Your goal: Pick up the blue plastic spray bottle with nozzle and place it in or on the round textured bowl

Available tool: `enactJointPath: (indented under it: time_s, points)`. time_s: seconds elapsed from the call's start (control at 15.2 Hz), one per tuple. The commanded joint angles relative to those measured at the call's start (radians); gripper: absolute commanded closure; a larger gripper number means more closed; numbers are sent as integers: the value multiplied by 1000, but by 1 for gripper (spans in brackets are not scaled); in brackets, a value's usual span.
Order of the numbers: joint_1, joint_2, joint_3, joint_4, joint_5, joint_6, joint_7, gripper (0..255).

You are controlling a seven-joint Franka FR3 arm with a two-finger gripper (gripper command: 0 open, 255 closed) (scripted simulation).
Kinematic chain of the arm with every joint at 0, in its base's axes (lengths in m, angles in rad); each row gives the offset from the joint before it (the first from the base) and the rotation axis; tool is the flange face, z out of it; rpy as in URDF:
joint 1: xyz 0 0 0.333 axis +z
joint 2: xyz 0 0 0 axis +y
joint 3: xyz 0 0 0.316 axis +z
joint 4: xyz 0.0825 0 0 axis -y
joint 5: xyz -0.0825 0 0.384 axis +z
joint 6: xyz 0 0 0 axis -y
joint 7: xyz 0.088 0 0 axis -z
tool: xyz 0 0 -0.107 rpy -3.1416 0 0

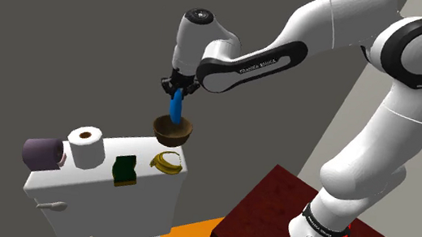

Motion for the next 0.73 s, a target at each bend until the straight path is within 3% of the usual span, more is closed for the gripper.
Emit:
enactJointPath:
  time_s: [0.0, 0.46, 0.66]
  points:
    - [1, 11, -2, -16, -22, 20, 20, 255]
    - [14, 71, -16, -51, -123, 73, 108, 255]
    - [16, 76, -18, -54, -132, 77, 116, 255]
